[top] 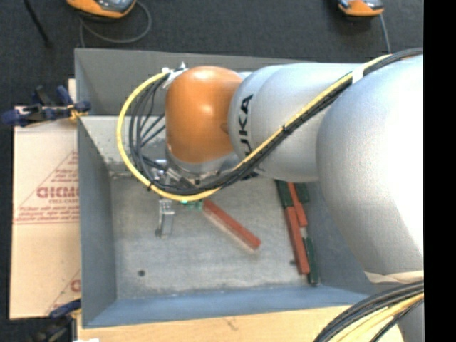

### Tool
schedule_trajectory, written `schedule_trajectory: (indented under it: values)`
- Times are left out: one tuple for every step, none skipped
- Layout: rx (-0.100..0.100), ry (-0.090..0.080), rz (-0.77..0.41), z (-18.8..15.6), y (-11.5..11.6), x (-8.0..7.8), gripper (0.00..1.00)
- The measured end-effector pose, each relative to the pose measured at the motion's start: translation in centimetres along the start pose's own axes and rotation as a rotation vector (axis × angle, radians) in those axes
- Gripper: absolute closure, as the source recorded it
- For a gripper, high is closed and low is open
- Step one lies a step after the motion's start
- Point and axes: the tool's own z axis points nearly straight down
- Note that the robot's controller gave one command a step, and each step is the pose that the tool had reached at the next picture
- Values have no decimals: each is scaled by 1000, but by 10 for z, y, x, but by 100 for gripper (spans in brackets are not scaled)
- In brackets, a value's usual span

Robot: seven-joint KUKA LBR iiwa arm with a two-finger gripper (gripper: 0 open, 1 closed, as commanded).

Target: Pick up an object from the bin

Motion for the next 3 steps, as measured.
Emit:
schedule_trajectory:
  values:
    - [5,-3,-144,87,-108,-19,0]
    - [6,-12,-117,51,-189,-24,0]
    - [0,-6,-56,54,-175,5,0]
